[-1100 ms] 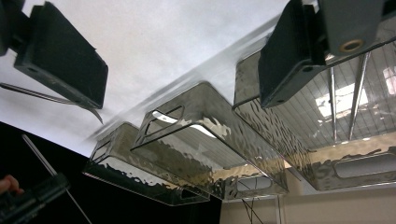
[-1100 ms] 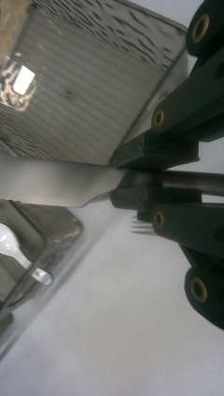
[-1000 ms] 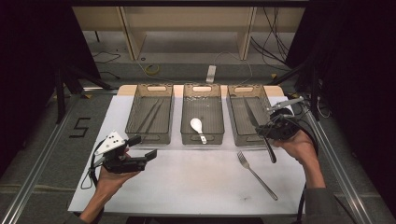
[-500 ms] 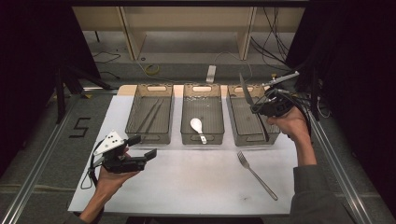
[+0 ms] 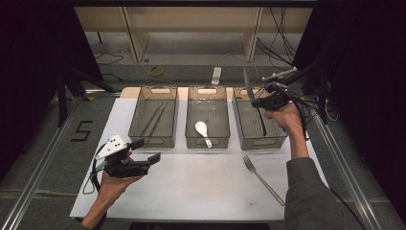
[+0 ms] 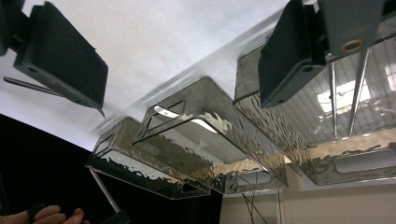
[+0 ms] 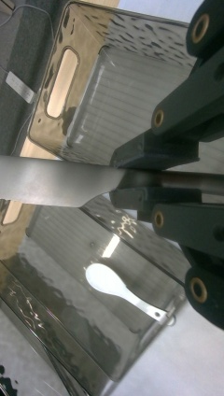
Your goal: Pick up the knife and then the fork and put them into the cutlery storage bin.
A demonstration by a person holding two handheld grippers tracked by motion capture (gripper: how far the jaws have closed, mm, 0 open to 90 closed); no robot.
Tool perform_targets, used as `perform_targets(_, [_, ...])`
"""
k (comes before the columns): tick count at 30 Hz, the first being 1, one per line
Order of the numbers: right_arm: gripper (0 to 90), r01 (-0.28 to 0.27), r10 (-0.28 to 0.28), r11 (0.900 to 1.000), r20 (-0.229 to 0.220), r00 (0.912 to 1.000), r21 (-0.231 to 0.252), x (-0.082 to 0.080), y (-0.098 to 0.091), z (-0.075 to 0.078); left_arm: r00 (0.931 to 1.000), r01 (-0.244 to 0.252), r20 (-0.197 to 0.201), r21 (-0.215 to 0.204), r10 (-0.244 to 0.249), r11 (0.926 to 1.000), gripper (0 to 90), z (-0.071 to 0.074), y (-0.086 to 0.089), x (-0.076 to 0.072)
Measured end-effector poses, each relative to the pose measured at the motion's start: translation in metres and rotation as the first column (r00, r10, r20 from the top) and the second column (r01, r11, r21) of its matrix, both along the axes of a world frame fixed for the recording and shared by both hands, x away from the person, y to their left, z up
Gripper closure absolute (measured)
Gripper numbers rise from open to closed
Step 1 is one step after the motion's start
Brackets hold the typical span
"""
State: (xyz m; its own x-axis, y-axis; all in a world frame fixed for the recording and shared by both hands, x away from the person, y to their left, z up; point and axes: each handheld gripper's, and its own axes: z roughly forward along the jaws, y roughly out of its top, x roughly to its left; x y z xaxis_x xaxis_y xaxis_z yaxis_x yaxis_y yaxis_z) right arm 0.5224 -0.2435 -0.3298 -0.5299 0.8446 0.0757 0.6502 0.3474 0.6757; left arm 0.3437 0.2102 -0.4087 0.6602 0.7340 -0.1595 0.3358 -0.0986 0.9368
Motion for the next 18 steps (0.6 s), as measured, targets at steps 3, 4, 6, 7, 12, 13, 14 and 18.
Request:
perform_targets(3, [80.9,0.017,-0.017,0.9998,-0.004,0.9998,0.014,0.005,0.000,-0.004,1.0000,0.000,0.000,0.000,0.000,1.0000,15.4,0.000,0.000,0.000])
perform_targets(4, [80.9,0.021,-0.020,0.9997,-0.005,0.9998,0.014,0.007,0.001,-0.007,1.0000,0.000,0.001,0.000,0.000,1.0000,15.4,0.000,0.000,0.000])
perform_targets(6, [80.9,0.031,-0.031,0.9994,-0.010,0.9995,0.017,0.010,0.002,-0.011,1.0000,0.000,0.000,0.000,0.000,1.0000,15.4,0.000,0.000,0.000])
perform_targets(7, [80.9,0.035,-0.034,0.9992,-0.013,0.9993,0.018,0.011,0.003,-0.012,1.0000,0.000,0.001,0.001,0.000,1.0000,15.4,0.000,0.000,0.000])
perform_targets(12, [80.9,0.049,-0.049,0.9984,-0.017,0.9987,0.028,0.017,0.006,-0.018,1.0000,0.000,0.000,-0.001,0.000,1.0000,15.4,0.000,0.000,0.000])
perform_targets(13, [80.9,0.055,-0.055,0.9980,-0.019,0.9983,0.032,0.018,0.006,-0.020,1.0000,0.000,0.000,-0.001,0.000,1.0000,15.4,0.000,0.000,0.000])
perform_targets(14, [80.9,0.060,-0.059,0.9977,-0.023,0.9980,0.033,0.019,0.006,-0.022,1.0000,0.000,0.001,-0.001,0.000,1.0000,15.4,0.000,0.000,0.000])
perform_targets(18, [80.9,0.074,-0.074,0.9969,-0.031,0.9968,0.025,0.022,0.007,-0.030,1.0000,-0.001,0.002,-0.001,0.001,1.0000,15.4,0.000,0.000,0.000])
